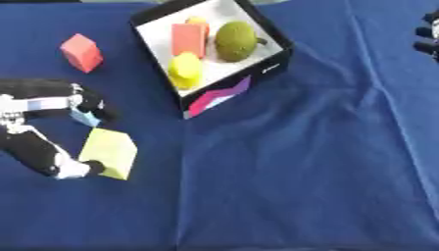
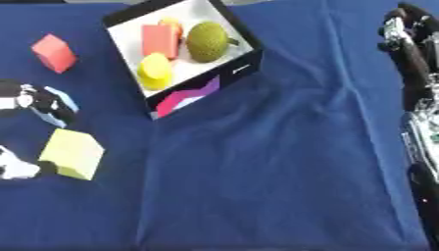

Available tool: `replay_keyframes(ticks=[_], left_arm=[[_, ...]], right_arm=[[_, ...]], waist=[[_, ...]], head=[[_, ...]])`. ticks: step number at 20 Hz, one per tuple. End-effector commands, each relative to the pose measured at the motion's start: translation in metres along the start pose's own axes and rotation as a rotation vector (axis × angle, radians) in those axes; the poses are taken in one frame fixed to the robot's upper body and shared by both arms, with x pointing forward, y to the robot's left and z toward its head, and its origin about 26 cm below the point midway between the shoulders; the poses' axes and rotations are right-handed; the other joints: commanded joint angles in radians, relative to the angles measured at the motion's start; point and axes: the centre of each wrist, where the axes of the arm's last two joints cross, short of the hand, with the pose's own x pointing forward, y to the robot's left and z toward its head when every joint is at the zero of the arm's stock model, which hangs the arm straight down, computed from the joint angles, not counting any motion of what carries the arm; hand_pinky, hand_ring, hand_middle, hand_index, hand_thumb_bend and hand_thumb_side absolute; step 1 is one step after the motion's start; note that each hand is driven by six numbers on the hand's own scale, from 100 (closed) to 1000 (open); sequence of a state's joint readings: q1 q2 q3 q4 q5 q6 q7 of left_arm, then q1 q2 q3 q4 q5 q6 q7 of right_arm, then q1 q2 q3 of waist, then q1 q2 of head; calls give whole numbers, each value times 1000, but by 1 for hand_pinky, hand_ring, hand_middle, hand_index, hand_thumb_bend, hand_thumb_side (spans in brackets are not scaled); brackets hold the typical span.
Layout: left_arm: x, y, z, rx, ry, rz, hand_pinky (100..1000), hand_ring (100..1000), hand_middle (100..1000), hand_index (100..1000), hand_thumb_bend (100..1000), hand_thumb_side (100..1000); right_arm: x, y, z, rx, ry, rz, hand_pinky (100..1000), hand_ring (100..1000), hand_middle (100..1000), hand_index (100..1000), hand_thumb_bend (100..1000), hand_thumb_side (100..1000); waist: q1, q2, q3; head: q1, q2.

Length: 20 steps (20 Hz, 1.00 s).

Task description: Pick up objects on the table and place them in the box.

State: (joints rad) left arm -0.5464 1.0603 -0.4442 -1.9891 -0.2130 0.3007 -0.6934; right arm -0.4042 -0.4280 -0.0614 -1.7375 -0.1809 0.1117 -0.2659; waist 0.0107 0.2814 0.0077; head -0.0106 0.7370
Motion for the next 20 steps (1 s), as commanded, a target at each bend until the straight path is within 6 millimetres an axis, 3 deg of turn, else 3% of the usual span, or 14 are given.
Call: replay_keyframes(ticks=[1,20], left_arm=[[2,4,4,21,15,-16,894,845,759,857,428,100],[-18,-7,-18,9,83,-4,923,874,791,862,491,100]], right_arm=[[8,-4,-4,-2,-29,14,779,790,767,861,100,556],[9,-1,-4,3,-29,5,779,783,761,858,100,566]], waist=[[9,-9,-1],[6,-6,-5]], head=[[1,-8],[5,-9]])
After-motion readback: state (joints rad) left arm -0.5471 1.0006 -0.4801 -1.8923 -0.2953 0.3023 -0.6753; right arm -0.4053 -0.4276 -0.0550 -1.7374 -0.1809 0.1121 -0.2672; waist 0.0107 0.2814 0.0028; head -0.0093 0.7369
